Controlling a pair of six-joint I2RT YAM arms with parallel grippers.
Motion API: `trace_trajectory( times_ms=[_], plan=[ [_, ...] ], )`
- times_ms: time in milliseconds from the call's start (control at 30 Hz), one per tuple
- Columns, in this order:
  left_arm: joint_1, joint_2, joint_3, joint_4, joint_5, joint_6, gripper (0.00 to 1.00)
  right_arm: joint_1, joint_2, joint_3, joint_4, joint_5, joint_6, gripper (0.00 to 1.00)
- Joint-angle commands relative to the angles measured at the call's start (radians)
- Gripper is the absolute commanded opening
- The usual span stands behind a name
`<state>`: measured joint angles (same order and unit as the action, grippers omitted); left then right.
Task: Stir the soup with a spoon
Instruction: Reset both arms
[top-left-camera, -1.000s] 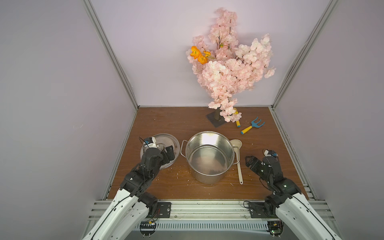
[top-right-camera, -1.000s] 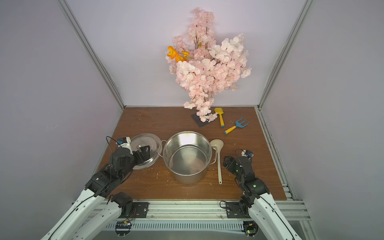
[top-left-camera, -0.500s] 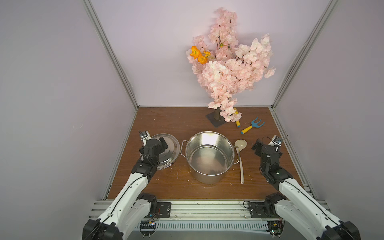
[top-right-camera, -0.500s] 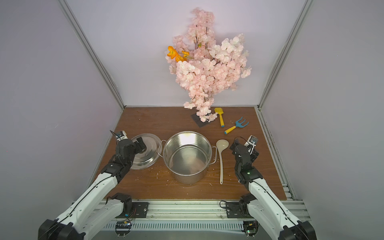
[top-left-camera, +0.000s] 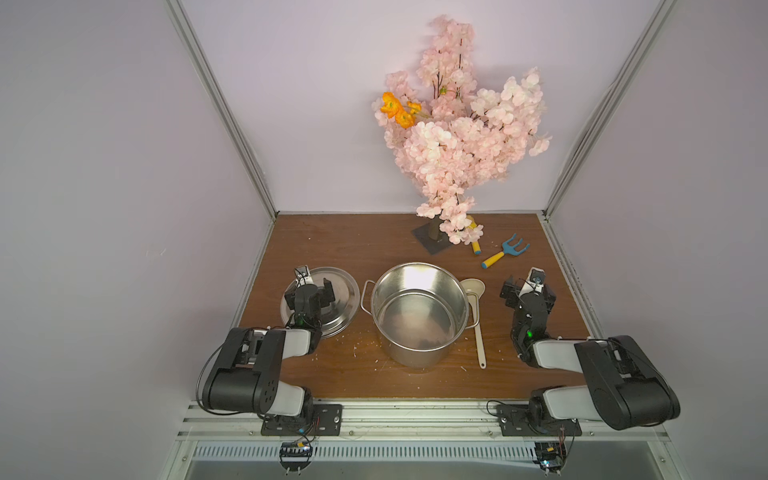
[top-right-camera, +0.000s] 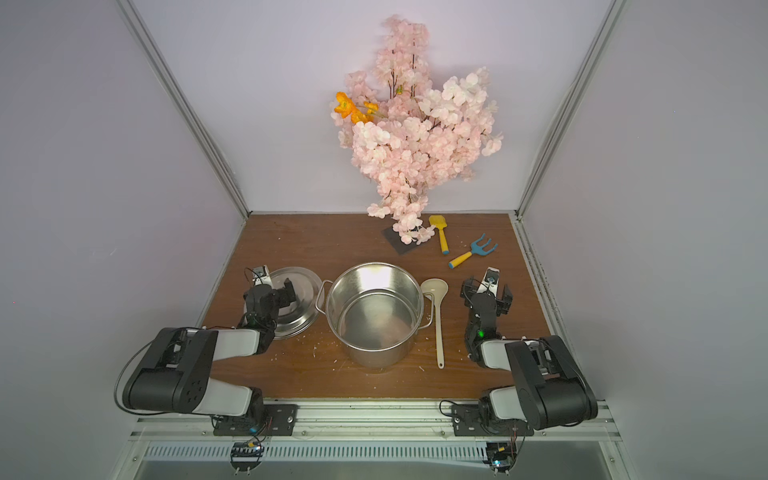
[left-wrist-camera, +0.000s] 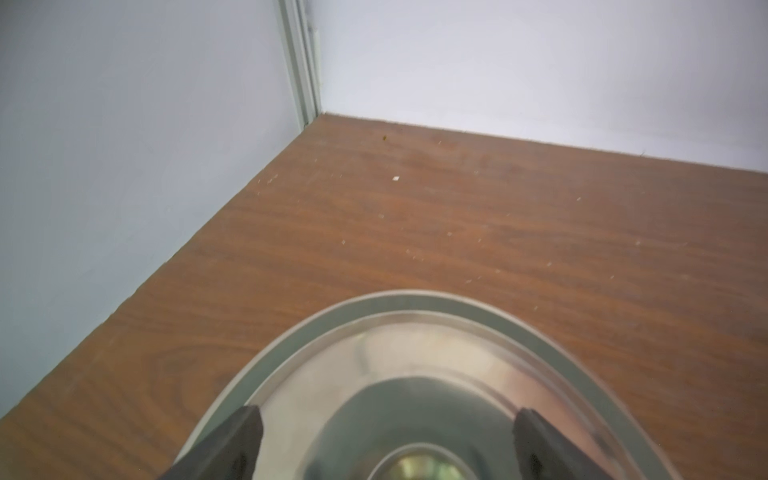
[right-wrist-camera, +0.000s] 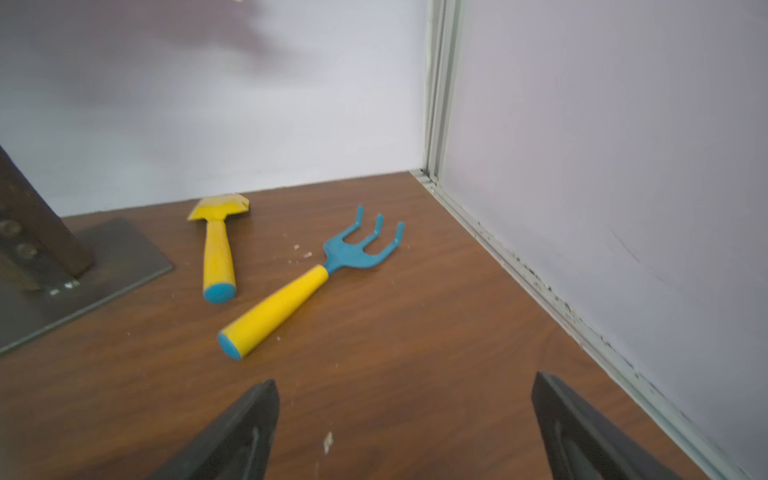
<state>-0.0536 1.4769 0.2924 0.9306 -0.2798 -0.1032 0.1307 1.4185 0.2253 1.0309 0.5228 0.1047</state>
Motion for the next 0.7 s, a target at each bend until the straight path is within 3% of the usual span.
trace_trajectory(
  times_ms=[0, 67, 133, 200, 300, 667],
  plan=[
    [0.014, 0.043, -0.058, 0.288, 0.124, 0.075, 0.96, -0.032, 0.075, 0.002, 0.238, -0.144, -0.071, 0.99],
    [0.016, 0.055, -0.074, 0.325, 0.144, 0.081, 0.96, -0.040, 0.107, -0.007, 0.249, -0.240, -0.092, 0.99],
    [0.017, 0.056, -0.075, 0.329, 0.146, 0.082, 0.96, -0.045, 0.127, -0.051, 0.383, -0.243, -0.088, 0.99],
    [0.018, 0.057, -0.072, 0.327, 0.146, 0.079, 0.96, -0.049, 0.097, -0.023, 0.273, -0.236, -0.080, 0.99],
    [0.018, 0.051, -0.077, 0.327, 0.145, 0.083, 0.96, -0.048, 0.124, -0.037, 0.345, -0.241, -0.087, 0.99],
    [0.021, 0.052, -0.074, 0.323, 0.155, 0.080, 0.97, -0.048, 0.118, -0.028, 0.319, -0.248, -0.089, 0.99]
  ],
)
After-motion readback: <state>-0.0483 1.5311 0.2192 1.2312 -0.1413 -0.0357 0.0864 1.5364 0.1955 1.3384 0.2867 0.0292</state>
